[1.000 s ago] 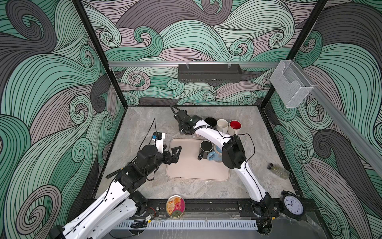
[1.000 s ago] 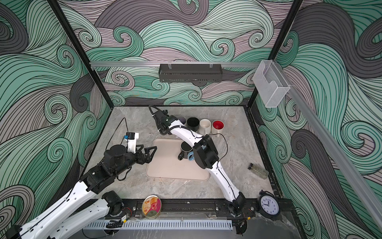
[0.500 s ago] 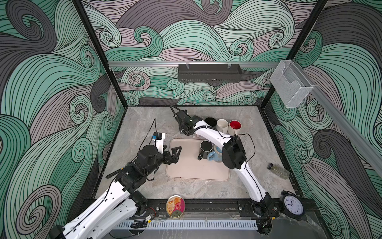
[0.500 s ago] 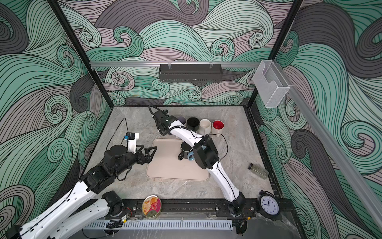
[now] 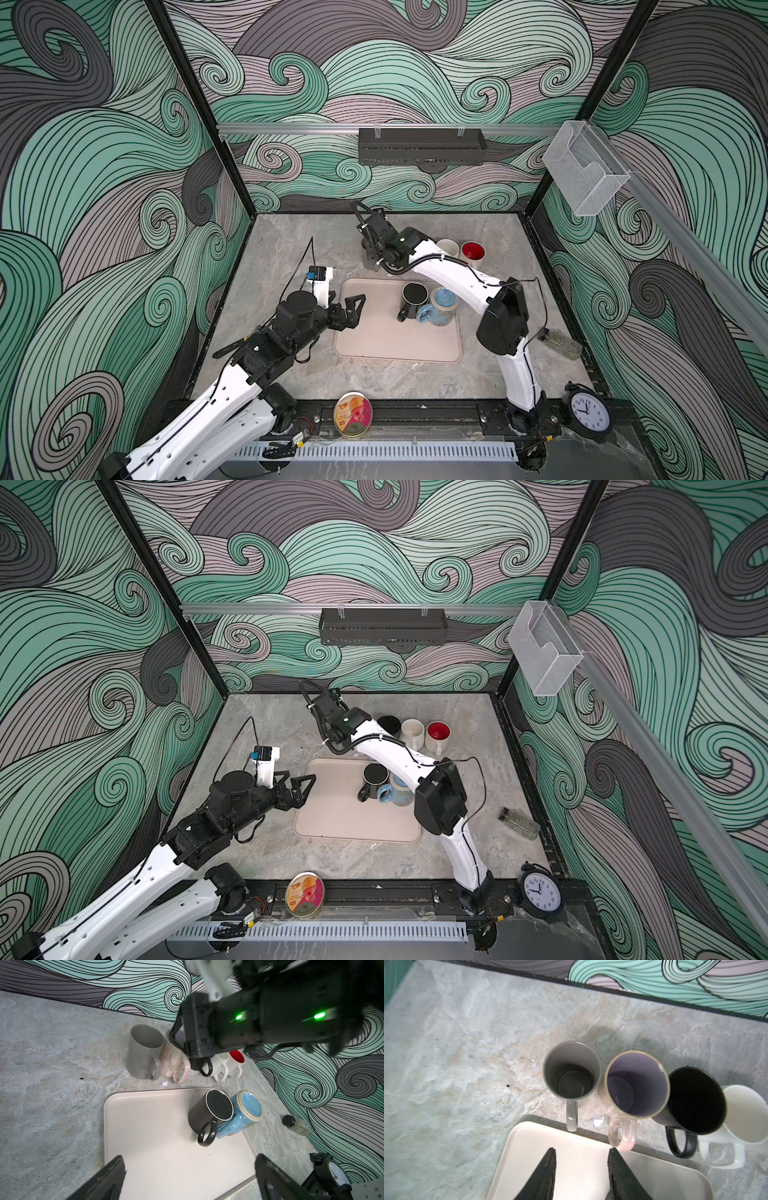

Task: Turn the mug right side up
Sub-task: Place the mug at the top-center of the table.

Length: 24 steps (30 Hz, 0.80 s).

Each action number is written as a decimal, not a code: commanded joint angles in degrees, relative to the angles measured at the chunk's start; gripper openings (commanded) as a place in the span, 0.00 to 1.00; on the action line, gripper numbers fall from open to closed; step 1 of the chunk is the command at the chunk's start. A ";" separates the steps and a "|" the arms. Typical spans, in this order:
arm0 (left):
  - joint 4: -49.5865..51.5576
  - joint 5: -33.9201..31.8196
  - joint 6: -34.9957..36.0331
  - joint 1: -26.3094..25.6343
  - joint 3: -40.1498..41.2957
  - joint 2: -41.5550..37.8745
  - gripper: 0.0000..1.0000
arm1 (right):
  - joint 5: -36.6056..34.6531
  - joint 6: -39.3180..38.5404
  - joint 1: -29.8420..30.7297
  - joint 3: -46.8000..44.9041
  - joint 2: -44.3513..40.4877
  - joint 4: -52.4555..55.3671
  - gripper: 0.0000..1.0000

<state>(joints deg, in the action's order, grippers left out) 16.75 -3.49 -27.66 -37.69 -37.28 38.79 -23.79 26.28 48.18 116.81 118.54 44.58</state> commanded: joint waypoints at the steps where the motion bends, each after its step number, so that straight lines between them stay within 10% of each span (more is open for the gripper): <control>1: -0.74 1.87 0.06 -0.28 0.70 0.32 0.98 | -0.50 -2.46 0.15 -2.76 -6.23 -1.96 0.45; 24: 4.81 4.03 -4.21 -2.28 2.88 3.35 0.60 | 0.29 3.78 7.36 -45.35 -45.05 -6.83 0.45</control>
<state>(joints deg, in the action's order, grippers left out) 20.29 -0.30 -30.70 -39.05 -34.89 41.56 -22.57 27.49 55.44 73.95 75.48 37.87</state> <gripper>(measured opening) 0.616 0.457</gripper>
